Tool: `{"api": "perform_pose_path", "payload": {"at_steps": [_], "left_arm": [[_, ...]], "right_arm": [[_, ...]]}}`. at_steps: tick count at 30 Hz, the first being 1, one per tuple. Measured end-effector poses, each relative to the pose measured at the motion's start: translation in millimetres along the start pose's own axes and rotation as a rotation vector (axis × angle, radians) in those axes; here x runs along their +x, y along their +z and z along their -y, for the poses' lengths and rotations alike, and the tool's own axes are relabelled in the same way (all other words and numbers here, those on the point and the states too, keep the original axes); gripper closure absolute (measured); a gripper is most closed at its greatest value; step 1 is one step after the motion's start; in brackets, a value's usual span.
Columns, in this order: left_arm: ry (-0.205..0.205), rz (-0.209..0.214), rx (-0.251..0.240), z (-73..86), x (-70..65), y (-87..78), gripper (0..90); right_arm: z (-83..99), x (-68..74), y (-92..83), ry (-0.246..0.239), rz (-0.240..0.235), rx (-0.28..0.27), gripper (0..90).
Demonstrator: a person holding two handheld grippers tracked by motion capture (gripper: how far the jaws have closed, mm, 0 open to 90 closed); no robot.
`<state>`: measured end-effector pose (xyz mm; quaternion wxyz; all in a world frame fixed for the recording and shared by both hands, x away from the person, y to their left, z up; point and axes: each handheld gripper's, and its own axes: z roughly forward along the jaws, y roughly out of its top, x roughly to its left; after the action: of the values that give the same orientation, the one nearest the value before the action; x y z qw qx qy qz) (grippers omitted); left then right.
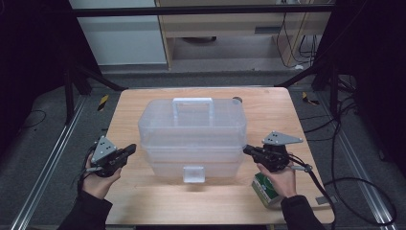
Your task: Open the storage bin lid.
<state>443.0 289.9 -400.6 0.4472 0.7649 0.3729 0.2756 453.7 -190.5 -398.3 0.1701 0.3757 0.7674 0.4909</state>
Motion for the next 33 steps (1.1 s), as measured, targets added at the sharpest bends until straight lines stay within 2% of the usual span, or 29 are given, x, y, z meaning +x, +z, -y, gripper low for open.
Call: {"api": "perform_pose_path", "payload": {"at_steps": [4, 11, 15, 27, 28, 29, 33], "left_arm": [[-0.002, 0.044, -0.002, -0.1, -3.6, 3.5, 89.1], [-0.001, 0.065, -0.010, -2.0, -7.5, 6.1, 89.0], [-0.011, 0.082, -0.034, -5.1, -7.9, 5.2, 89.0], [-0.010, 0.073, -0.052, -12.0, -7.8, 4.5, 88.8], [-0.031, 0.077, -0.042, -12.2, -9.2, 3.5, 88.8], [-0.009, 0.070, -0.061, -13.9, -8.1, 4.1, 88.8], [-0.014, 0.069, -0.072, -17.2, -8.1, 4.3, 88.7]], "right_arm": [[-0.1, -0.1, 0.0, 0.002, -0.001, 0.002, 90.0], [-0.2, -0.1, 0.0, 0.003, -0.001, 0.001, 90.0], [-0.4, -0.3, -0.1, 0.004, -0.002, -0.003, 90.0], [-6.5, -4.4, -2.4, 0.024, -0.017, -0.025, 90.0], [-7.7, -4.4, -2.6, 0.019, -0.013, -0.026, 90.0], [-8.4, -4.5, -2.5, 0.021, -0.014, -0.027, 90.0], [-12.0, -5.1, -2.9, 0.023, -0.011, -0.037, 90.0]]}}
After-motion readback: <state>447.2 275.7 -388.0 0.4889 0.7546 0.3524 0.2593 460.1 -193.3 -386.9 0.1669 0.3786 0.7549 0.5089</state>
